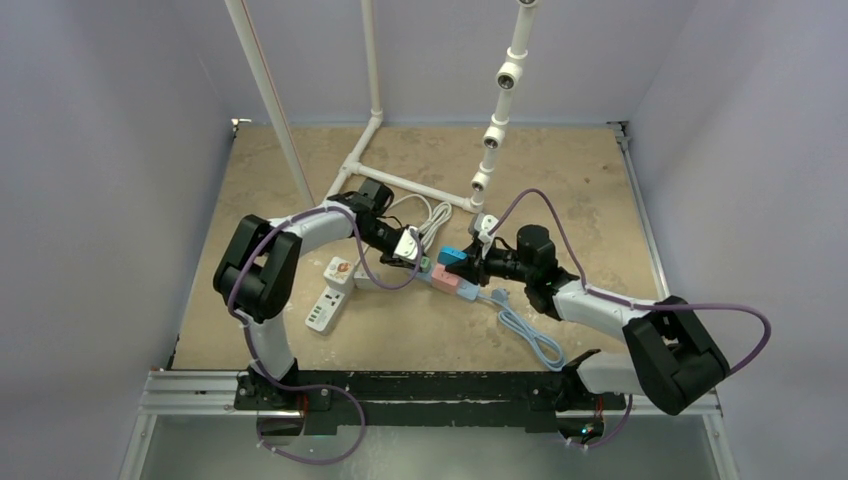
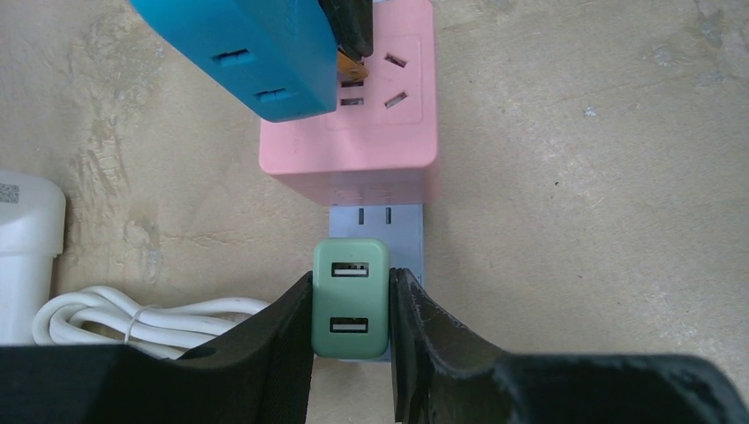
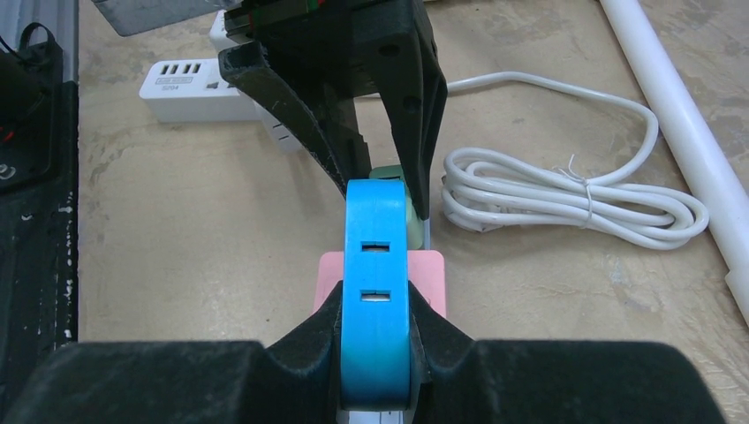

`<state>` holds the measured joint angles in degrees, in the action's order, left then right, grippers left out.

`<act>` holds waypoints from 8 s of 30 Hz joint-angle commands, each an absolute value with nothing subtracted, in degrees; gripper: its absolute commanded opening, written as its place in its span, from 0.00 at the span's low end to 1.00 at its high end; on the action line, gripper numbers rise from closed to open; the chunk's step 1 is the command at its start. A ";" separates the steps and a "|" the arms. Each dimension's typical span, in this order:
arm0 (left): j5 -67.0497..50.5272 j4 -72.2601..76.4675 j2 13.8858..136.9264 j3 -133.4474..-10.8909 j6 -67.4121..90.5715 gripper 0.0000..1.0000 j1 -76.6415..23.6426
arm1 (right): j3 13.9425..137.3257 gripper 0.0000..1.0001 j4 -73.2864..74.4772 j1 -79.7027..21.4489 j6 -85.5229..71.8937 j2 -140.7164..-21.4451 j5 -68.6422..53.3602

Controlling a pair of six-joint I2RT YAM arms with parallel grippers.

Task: Insert the plug
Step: Insert the plug into the socket.

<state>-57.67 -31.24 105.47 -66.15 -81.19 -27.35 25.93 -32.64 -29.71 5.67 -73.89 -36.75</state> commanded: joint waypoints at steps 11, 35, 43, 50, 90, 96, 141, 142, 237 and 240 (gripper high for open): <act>-57.48 -38.61 109.34 -70.93 -86.02 0.15 -28.56 | 25.58 0.00 -39.61 -29.77 4.75 -76.70 -37.02; -57.39 -40.34 109.48 -71.26 -86.92 0.07 -28.56 | 26.28 0.00 -32.24 -29.84 7.08 -74.19 -36.17; -57.47 -40.30 109.49 -70.94 -87.00 0.06 -28.56 | 27.03 0.00 -36.03 -29.86 6.25 -76.37 -36.49; -57.40 -40.75 109.45 -71.24 -87.01 0.04 -28.65 | 26.77 0.00 -37.02 -29.85 6.06 -77.02 -36.66; -59.36 -44.11 110.36 -76.74 -79.97 0.66 -27.80 | 24.80 0.00 -27.58 -33.41 3.84 -74.56 -34.50; -61.44 -53.88 110.30 -82.52 -82.66 0.71 -25.97 | 24.79 0.00 -27.52 -33.49 4.04 -73.12 -33.03; -73.67 -67.58 110.37 -89.33 -86.00 0.00 -32.33 | 37.99 0.40 -8.41 -34.58 10.19 -71.83 -31.16; -73.66 -67.53 110.35 -89.36 -86.04 0.00 -32.29 | 39.11 0.39 -7.30 -34.59 10.41 -71.81 -31.65; -60.64 -27.24 106.26 -64.07 -61.74 0.21 -29.18 | 44.95 0.00 3.42 -36.70 28.12 -73.83 -29.88; -60.64 -26.95 106.18 -63.90 -61.47 0.20 -29.24 | 44.96 0.00 3.71 -36.68 28.31 -73.51 -29.84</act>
<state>-60.84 -26.74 107.02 -64.90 -61.67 -28.53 45.23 5.28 -36.38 27.16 -74.85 -30.52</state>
